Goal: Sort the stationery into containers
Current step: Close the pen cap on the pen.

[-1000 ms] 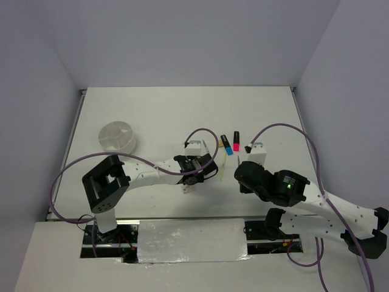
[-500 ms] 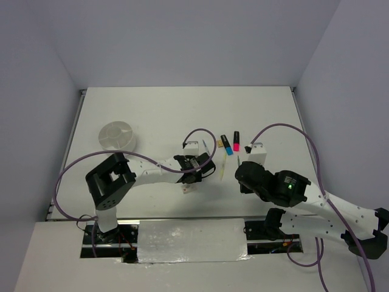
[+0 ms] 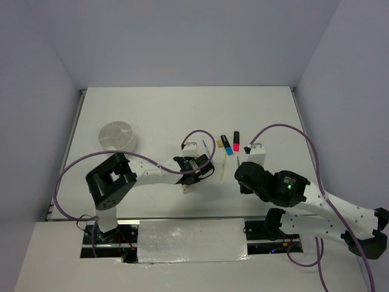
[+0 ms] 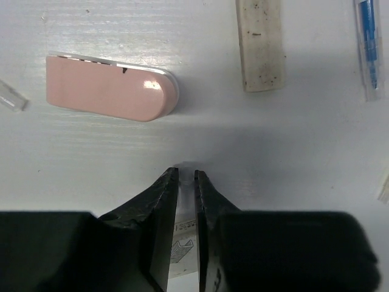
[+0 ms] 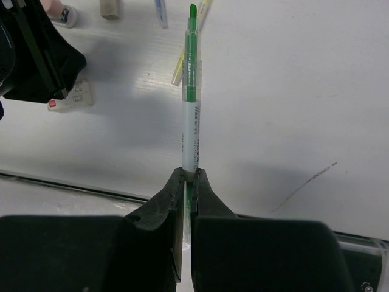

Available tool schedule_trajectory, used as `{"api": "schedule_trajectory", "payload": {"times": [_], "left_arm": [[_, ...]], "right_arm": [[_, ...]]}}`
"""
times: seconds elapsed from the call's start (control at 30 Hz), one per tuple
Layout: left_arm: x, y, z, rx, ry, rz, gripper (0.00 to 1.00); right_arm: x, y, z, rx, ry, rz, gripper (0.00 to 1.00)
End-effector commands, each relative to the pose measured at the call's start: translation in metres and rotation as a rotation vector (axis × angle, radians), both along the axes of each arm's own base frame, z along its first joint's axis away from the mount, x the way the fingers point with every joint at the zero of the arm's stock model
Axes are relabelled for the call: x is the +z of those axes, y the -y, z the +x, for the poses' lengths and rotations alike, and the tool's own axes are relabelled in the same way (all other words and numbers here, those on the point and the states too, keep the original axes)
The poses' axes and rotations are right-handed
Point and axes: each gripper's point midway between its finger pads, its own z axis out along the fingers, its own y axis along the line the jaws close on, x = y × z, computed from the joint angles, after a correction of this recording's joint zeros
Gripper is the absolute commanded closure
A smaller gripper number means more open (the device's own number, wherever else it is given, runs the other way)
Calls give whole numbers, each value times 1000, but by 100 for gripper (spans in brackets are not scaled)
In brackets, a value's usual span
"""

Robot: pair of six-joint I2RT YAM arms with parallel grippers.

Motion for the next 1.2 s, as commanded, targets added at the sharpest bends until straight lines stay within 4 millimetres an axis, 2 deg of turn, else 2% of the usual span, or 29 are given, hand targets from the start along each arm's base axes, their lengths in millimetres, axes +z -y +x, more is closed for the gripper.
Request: {"api": "schedule_trajectory", "payload": {"times": [0.0,0.07,0.13,0.23,0.3,0.4,0.6,0.7,0.73,0.8,0.83,0.87,0.9,0.93,0.97,1.0,1.07,1.13,1.17], "left_arm": [[-12,-7,-7,17,-34,11,72],[-14,-6,-8,16,-42,14,76],[-15,-6,-8,15,-46,16,86],[-13,-3,-7,14,-44,3,90],[-8,0,-5,9,-35,-12,94],[12,15,-2,-12,1,-73,98],[86,45,12,-49,170,-201,100],[125,47,22,-27,252,-232,100],[141,46,23,-17,279,-260,100],[159,38,25,11,325,-288,100],[183,33,23,18,363,-347,100],[200,36,25,19,406,-412,100],[202,29,22,-4,425,-422,100],[231,23,18,-17,476,-496,100],[242,24,18,-67,538,-524,100],[266,17,13,-80,584,-584,100],[274,5,10,-88,631,-597,100],[298,-11,5,-76,694,-644,100],[294,-17,3,-94,708,-628,100]], "right_arm": [[3,-2,3,-8,18,12,100],[4,-2,4,-8,19,14,100],[3,-3,3,-6,17,16,100],[4,-3,3,-5,20,20,100],[4,-3,3,-3,22,22,100],[4,-3,4,-5,23,21,100],[10,-7,5,0,43,69,100],[20,-20,2,46,63,164,100],[24,-22,1,63,76,195,100],[38,-39,-1,124,98,292,100],[41,-43,-3,158,114,325,100],[53,-58,-6,204,130,409,100],[59,-66,-9,246,142,455,100],[58,-74,-13,297,147,483,100],[74,-93,-21,381,153,573,100],[78,-101,-24,419,154,601,100],[86,-117,-25,455,156,647,100],[85,-129,-25,470,151,664,100],[96,-137,-25,486,180,708,100]]}}
